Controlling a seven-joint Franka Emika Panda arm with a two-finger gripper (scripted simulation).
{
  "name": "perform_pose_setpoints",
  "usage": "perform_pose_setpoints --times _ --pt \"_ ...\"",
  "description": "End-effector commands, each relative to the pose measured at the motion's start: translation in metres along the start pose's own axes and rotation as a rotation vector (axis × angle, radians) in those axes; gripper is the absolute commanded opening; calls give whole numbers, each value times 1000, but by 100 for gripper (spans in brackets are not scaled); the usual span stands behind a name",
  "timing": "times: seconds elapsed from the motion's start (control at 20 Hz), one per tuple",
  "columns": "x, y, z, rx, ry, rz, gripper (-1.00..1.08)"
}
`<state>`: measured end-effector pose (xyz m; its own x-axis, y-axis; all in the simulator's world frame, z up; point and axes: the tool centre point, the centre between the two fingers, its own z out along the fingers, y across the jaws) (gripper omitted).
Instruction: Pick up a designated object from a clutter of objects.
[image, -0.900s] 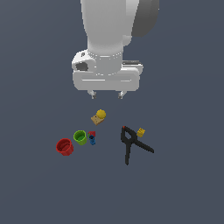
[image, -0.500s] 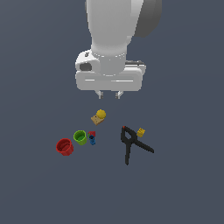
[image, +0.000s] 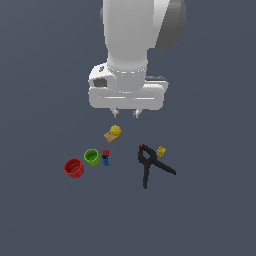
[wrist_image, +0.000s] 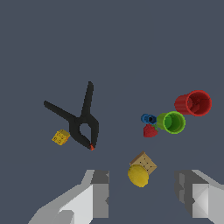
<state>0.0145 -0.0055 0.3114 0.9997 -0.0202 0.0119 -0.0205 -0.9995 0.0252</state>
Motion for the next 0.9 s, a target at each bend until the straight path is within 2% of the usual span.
perform_pose_setpoints --times 0.0,0.35,0.85 --pt "7 -2 9 -7 6 10 28" --pt "37 -14 50 -35 42 55 28" --pt "85 -46 144 -75 124 128 28"
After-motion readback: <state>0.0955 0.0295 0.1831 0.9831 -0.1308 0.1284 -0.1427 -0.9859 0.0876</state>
